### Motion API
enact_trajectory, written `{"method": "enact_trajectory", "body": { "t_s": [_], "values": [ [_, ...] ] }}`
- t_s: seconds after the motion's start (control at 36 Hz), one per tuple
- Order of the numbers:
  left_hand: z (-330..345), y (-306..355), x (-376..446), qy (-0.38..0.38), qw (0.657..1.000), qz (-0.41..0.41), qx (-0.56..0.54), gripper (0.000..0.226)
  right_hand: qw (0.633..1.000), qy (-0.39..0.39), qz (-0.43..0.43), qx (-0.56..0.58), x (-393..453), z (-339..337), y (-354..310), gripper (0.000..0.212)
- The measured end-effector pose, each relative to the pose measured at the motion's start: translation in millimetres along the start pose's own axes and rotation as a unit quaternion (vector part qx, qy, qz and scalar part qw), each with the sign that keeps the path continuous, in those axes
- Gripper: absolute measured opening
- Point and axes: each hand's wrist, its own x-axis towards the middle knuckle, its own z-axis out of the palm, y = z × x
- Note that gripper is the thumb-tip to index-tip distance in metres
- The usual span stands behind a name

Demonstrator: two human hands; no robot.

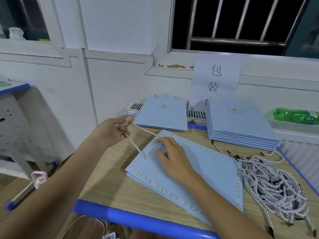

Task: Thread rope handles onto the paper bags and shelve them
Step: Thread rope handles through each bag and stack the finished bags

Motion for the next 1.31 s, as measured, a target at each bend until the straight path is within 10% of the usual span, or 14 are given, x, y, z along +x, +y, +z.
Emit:
{"method": "enact_trajectory", "body": {
  "t_s": [0.14,0.39,0.47,0.58,0.83,1.14,1.31],
  "values": [
    [-3.1,-17.5,20.0,0.053,0.967,0.004,0.248,0.026,0.987,-0.109,0.015,-0.119,2.2,5.3,0.8,0.054],
    [1.8,-33.5,21.4,0.083,0.575,0.265,0.769,0.031,0.982,-0.122,0.027,-0.140,4.4,7.3,2.7,0.054],
    [10.6,-50.4,-2.4,-0.033,0.621,0.331,0.709,0.040,0.994,-0.063,0.044,-0.076,7.6,4.2,3.0,0.044],
    [8.4,-81.8,-15.6,-0.182,0.558,0.232,0.776,0.072,0.989,-0.086,0.036,-0.119,11.6,0.4,6.3,0.050],
    [9.8,-87.6,-12.8,-0.173,0.535,0.157,0.812,0.053,0.949,-0.210,0.072,-0.223,15.3,1.3,13.4,0.057],
    [-2.7,-58.7,-42.1,-0.166,0.621,0.271,0.716,0.091,0.959,-0.215,-0.008,-0.185,-14.1,-36.6,-16.7,0.090],
    [-24.4,-46.7,-71.6,-0.282,0.549,0.120,0.777,0.113,0.915,-0.295,-0.018,-0.274,-45.2,-38.7,-30.1,0.095]
  ]
}}
